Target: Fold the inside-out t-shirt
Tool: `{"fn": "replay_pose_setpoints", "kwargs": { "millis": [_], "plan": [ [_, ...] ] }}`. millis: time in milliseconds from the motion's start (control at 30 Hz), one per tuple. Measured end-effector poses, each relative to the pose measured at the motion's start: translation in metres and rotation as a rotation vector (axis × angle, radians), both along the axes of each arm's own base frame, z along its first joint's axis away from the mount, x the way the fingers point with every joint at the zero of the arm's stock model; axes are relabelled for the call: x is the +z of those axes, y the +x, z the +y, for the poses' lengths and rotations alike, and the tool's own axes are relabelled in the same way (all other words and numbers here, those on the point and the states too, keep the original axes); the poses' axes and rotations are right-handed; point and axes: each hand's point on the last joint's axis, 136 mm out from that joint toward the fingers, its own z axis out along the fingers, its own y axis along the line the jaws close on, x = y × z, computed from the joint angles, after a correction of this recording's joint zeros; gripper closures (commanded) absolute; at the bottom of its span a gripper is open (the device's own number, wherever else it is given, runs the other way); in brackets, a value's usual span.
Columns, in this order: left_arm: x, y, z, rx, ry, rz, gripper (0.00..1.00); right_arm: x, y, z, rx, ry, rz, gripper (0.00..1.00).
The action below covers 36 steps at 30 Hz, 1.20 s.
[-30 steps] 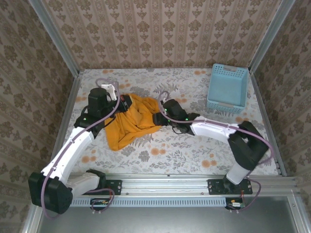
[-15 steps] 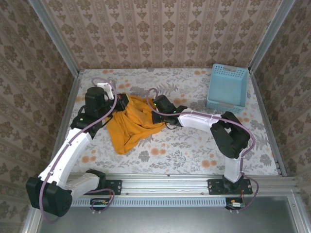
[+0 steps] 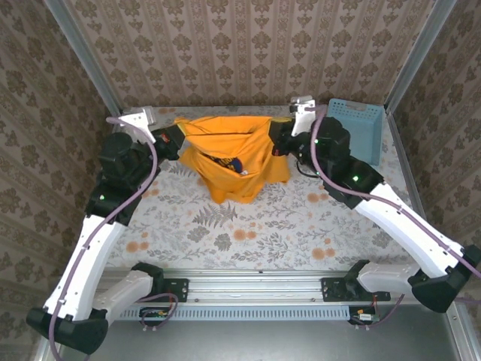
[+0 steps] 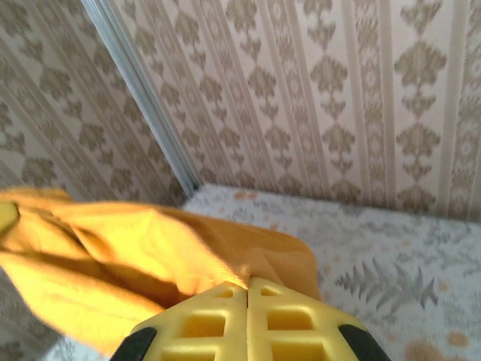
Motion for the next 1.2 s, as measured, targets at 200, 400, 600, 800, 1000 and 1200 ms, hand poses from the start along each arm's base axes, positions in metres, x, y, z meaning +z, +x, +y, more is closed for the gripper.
{"fn": "replay_pose_setpoints", "kwargs": {
  "millis": [200, 400, 600, 800, 1000, 1200],
  "plan": [
    [-0.119, 0.064, -0.008, 0.015, 0.092, 0.363, 1.00, -0.094, 0.049, -0.003, -0.082, -0.114, 0.212, 1.00],
    [-0.165, 0.052, -0.012, -0.012, 0.142, 0.530, 1.00, -0.140, 0.052, -0.036, -0.137, -0.153, 0.346, 1.00],
    [-0.011, -0.031, -0.046, -0.177, 0.081, 0.004, 1.00, -0.069, 0.012, -0.004, 0.035, -0.062, 0.154, 1.00],
    [-0.002, -0.015, -0.028, -0.054, 0.116, -0.044, 1.00, -0.083, -0.002, 0.001, 0.039, -0.066, 0.118, 1.00],
    [-0.175, 0.028, -0.025, -0.038, 0.250, 0.394, 1.00, -0.217, 0.002, -0.018, -0.065, -0.194, 0.397, 1.00],
    [-0.228, -0.027, -0.024, -0.127, 0.243, 0.476, 1.00, -0.283, -0.023, -0.030, -0.076, -0.229, 0.573, 0.70]
  ]
}}
